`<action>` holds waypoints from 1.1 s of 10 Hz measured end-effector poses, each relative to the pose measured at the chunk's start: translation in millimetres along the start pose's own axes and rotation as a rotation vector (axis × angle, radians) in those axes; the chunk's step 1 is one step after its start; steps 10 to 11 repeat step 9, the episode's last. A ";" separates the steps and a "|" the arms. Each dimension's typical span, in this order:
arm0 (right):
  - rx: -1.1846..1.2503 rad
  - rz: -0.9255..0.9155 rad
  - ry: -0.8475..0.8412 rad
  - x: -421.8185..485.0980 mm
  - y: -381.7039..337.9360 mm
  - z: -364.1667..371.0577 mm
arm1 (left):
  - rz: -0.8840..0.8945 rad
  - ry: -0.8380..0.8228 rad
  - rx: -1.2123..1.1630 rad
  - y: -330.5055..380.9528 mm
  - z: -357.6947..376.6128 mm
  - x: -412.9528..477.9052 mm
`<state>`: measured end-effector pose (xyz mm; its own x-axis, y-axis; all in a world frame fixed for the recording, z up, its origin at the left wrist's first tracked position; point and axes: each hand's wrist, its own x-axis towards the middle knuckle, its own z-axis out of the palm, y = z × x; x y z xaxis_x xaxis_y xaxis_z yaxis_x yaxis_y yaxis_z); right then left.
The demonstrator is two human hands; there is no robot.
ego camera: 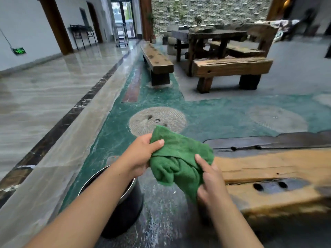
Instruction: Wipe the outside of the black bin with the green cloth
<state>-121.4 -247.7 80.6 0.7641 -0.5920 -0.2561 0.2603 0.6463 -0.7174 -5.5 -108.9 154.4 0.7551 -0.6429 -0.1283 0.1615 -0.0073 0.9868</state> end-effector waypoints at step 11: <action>-1.569 -0.156 0.220 -30.2 -120.3 -60.0 | -0.257 -0.056 0.976 -22.1 45.7 -19.7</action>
